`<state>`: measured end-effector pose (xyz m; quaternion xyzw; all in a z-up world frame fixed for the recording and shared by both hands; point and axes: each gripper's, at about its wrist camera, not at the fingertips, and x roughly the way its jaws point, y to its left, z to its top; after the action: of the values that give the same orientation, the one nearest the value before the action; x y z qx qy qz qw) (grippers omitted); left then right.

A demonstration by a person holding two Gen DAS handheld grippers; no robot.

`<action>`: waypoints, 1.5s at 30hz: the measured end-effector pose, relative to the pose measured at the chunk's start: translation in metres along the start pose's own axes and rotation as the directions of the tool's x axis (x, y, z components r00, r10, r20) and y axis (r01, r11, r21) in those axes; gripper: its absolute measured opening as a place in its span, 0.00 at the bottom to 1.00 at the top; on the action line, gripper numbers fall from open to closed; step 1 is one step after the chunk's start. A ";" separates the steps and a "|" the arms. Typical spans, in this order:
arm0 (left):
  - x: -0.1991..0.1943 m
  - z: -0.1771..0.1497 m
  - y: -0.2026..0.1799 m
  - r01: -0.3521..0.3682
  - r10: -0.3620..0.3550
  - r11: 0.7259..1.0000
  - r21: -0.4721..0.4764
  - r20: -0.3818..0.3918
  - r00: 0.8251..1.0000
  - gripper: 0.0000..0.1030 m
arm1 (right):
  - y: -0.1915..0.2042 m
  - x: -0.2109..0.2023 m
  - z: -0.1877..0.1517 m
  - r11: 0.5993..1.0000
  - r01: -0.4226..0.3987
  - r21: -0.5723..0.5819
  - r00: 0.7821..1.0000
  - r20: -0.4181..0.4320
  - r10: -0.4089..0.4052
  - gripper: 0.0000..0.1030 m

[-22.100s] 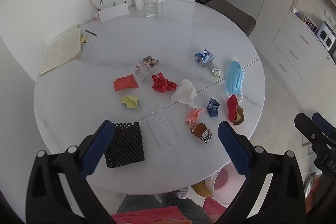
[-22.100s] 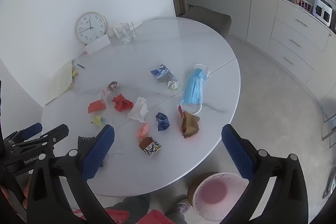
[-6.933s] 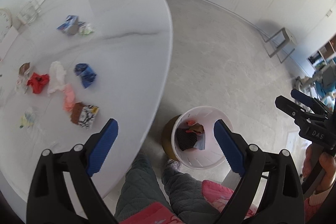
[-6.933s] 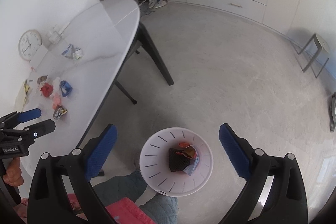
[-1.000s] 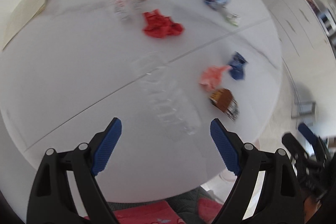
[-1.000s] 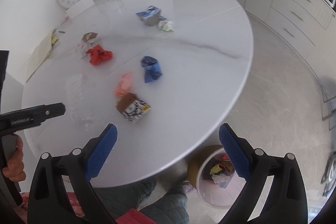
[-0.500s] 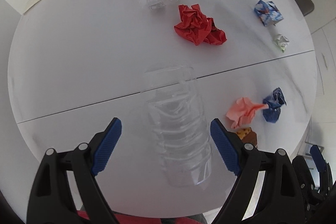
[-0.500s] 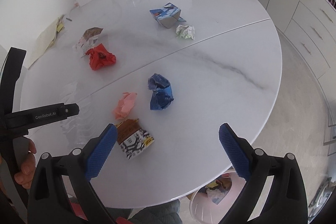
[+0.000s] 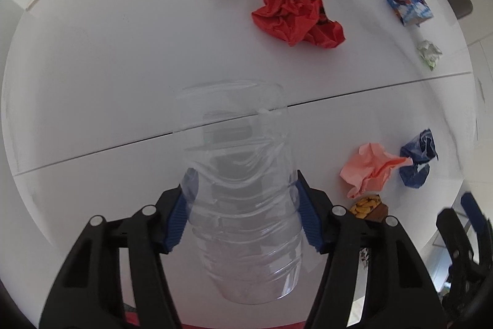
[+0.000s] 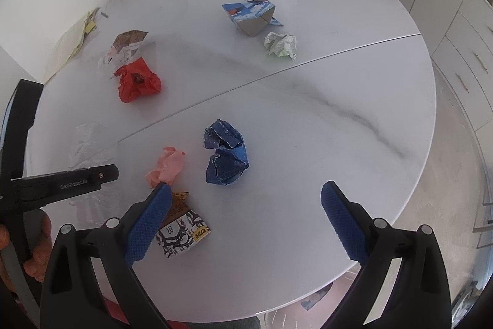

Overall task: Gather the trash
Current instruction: 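Grasp the clear plastic bottle with the left tool while the right tool grasps the blue paper, then carry the blue paper over the bin and open the right tool to drop it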

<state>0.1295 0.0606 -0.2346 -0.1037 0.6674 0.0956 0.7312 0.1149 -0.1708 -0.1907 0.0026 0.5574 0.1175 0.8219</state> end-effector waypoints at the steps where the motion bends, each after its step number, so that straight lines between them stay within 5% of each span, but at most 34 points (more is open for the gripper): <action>1: -0.001 -0.001 0.001 -0.002 0.002 1.000 0.010 0.003 1.000 0.58 | -0.001 0.003 0.001 1.000 -0.002 -0.003 1.000 -0.003 0.002 0.94; 7: -0.016 -0.011 0.010 0.007 -0.008 0.999 0.050 0.027 1.000 0.58 | -0.003 0.026 0.007 1.000 -0.009 0.013 0.999 -0.031 0.009 0.93; 20: -0.036 -0.009 0.016 0.021 -0.027 0.995 0.098 0.060 0.998 0.58 | 0.016 0.057 0.017 0.999 0.046 0.002 0.998 -0.046 -0.045 0.64; 24: -0.035 -0.008 0.017 0.017 -0.024 0.993 0.118 0.060 0.998 0.58 | 0.020 0.057 0.022 0.998 0.070 0.003 0.997 -0.028 -0.069 0.31; 31: -0.044 -0.011 0.005 -0.001 -0.017 0.982 0.191 0.093 0.995 0.58 | 0.004 0.037 0.013 0.993 0.029 0.115 0.999 0.021 -0.032 0.30; 36: -0.059 -0.025 -0.027 0.004 -0.050 0.949 0.315 0.137 0.989 0.58 | -0.016 -0.006 -0.018 0.983 0.028 0.184 0.997 0.066 -0.041 0.31; 45: -0.073 -0.080 -0.117 0.099 -0.179 0.814 0.572 0.086 0.980 0.58 | -0.075 -0.070 -0.124 0.928 0.138 0.346 0.984 0.055 -0.167 0.31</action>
<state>0.0791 -0.0746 -0.1658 0.0757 0.6049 -0.1532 0.7777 -0.0092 -0.2731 -0.1842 0.1064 0.5332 -0.0453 0.8380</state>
